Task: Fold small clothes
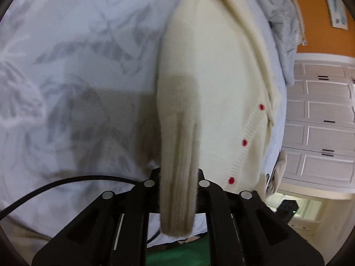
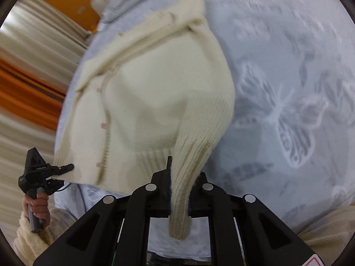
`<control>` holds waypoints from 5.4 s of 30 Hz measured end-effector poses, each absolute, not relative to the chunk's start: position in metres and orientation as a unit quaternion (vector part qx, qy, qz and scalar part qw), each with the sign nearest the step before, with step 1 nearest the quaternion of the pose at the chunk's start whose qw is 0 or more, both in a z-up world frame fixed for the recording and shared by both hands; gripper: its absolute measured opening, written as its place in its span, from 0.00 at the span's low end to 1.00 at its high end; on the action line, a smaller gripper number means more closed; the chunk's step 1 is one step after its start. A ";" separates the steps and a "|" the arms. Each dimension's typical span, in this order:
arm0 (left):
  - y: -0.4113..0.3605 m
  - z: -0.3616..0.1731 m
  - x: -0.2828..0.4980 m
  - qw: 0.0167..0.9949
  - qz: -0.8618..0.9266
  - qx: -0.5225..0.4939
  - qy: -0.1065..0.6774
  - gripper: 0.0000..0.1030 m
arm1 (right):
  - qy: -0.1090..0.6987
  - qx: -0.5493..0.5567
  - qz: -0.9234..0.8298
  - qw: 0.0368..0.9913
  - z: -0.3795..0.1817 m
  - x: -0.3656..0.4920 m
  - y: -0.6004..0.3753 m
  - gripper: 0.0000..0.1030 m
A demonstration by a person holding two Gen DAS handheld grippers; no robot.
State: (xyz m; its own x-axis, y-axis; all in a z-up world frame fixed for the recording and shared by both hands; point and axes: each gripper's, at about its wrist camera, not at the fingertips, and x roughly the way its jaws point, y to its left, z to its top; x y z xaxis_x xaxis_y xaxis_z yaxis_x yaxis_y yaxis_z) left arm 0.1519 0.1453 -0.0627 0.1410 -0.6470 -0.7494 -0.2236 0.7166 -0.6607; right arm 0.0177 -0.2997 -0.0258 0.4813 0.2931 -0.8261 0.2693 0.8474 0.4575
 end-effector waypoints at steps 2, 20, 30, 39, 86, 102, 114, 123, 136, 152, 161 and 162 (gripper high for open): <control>0.145 -0.042 0.139 0.691 -0.172 -0.341 0.614 0.06 | 0.488 0.278 0.013 0.827 -0.007 0.006 -0.301 0.08; 0.178 0.072 -0.086 0.694 -0.220 -0.329 0.601 0.05 | 0.485 0.261 0.068 0.832 0.085 -0.174 -0.310 0.07; 0.160 0.067 -0.066 0.692 -0.226 -0.329 0.602 0.05 | 0.465 0.281 0.068 0.837 0.092 -0.170 -0.314 0.08; 0.139 0.129 0.104 0.782 -0.233 -0.293 0.498 0.07 | 0.371 0.327 0.063 0.867 0.120 -0.004 -0.370 0.15; 0.110 -0.002 0.249 0.817 -0.075 -0.158 0.549 0.08 | 0.453 0.219 -0.084 0.860 -0.008 0.126 -0.385 0.06; 0.034 0.033 0.179 0.856 -0.123 -0.070 0.498 0.49 | 0.499 0.158 0.057 0.850 -0.002 0.136 -0.246 0.15; 0.029 -0.024 0.239 0.816 -0.073 -0.075 0.569 0.51 | 0.546 0.200 0.023 0.814 -0.039 0.222 -0.232 0.09; 0.026 -0.008 0.218 0.835 -0.110 -0.034 0.539 0.52 | 0.521 0.168 0.010 0.837 -0.023 0.190 -0.231 0.13; 0.095 -0.030 0.222 0.829 -0.018 -0.077 0.554 0.69 | 0.485 0.189 -0.114 0.846 -0.007 0.137 -0.365 0.09; 0.140 0.001 0.119 0.836 -0.036 -0.185 0.516 0.77 | 0.470 0.189 -0.078 0.859 0.026 0.043 -0.331 0.18; 0.197 0.019 0.050 0.829 0.092 -0.205 0.512 0.79 | 0.505 0.179 -0.112 0.837 0.000 0.021 -0.318 0.14; 0.197 0.024 0.044 0.832 0.087 -0.205 0.509 0.82 | 0.492 0.184 -0.102 0.845 0.007 0.018 -0.313 0.15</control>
